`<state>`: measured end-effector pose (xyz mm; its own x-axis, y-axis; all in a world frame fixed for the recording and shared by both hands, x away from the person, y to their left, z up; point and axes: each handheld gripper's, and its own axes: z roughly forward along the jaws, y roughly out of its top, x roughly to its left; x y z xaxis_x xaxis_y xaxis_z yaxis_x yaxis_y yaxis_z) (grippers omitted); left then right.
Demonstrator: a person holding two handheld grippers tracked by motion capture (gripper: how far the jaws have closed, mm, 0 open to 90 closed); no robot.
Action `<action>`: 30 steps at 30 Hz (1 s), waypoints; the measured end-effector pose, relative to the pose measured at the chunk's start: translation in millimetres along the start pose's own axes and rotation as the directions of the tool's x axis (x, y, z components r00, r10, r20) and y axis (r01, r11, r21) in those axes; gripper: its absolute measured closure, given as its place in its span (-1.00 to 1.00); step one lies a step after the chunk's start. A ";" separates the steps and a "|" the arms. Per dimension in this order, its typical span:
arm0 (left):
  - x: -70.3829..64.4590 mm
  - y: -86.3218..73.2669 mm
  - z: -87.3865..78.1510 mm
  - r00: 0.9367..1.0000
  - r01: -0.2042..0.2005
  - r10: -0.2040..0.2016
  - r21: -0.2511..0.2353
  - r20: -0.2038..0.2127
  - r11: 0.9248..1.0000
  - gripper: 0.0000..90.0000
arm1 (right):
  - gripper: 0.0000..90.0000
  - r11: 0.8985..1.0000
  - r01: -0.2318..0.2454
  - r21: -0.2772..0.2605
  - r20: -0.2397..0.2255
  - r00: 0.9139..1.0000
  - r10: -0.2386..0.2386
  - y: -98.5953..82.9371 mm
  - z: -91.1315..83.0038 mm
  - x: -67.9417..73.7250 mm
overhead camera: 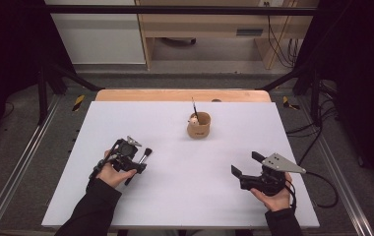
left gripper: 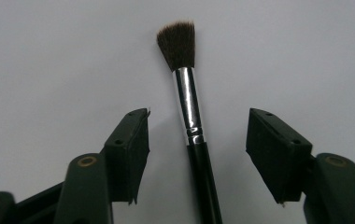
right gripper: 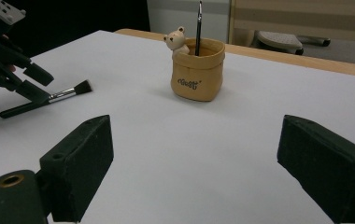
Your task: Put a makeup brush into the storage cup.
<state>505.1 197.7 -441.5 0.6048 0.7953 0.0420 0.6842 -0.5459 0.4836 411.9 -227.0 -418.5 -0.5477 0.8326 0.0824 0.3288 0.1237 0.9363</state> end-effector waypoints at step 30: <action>0.5 1.4 8.2 0.999 0.016 -0.021 0.135 0.036 0.991 0.57 | -0.75 1.000 0.002 0.010 -0.003 1.000 -0.002 -0.6 1.8 0.9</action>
<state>509.8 195.2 -448.0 0.6049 0.7963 0.0003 0.7424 -0.5640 0.3616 412.6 -225.4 -419.5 -0.5504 0.8309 0.0809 0.3351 0.1311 0.9330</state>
